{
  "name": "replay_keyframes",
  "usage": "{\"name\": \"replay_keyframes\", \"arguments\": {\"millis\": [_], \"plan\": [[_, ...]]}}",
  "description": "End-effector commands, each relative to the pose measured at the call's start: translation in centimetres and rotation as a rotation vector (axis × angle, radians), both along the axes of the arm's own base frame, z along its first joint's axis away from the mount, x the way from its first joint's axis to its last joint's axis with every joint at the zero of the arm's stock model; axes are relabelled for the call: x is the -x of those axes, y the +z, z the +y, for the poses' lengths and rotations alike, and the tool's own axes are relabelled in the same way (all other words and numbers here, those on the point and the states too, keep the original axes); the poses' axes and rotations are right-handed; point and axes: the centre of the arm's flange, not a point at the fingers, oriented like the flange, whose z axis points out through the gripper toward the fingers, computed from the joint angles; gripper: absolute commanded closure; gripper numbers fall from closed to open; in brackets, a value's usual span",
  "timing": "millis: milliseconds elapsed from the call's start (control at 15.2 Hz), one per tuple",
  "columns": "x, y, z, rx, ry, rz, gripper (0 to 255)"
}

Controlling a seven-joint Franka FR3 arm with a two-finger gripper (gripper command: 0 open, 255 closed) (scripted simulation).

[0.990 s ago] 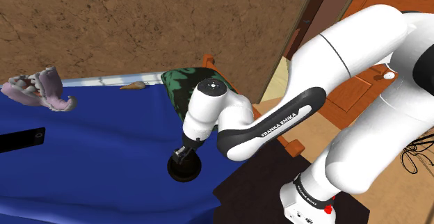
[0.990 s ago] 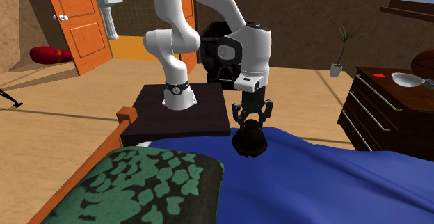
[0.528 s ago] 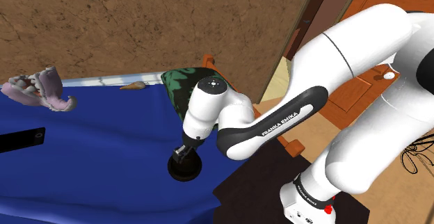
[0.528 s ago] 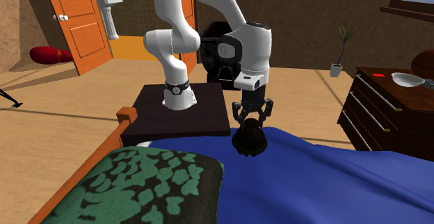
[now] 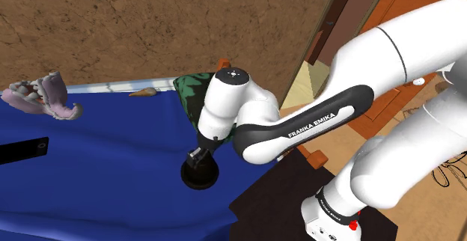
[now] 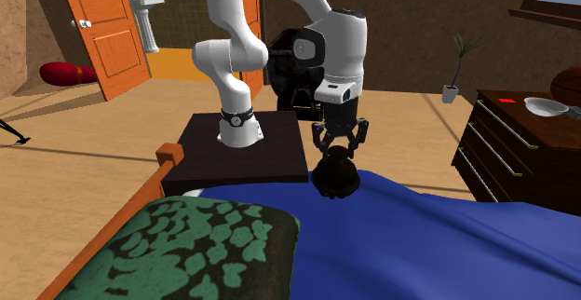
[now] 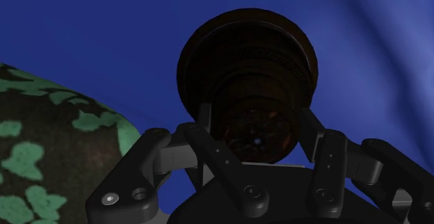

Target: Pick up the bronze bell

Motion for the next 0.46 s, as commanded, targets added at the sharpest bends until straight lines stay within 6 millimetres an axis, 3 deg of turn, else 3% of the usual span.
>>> {"name": "replay_keyframes", "arguments": {"millis": [0,264,396], "plan": [[0.1,1.1,0.0,-0.001,0.000,0.000,255],[0.1,3.2,0.0,-0.001,0.000,0.000,255],[0.1,3.3,0.0,-0.001,0.000,0.000,255]]}}
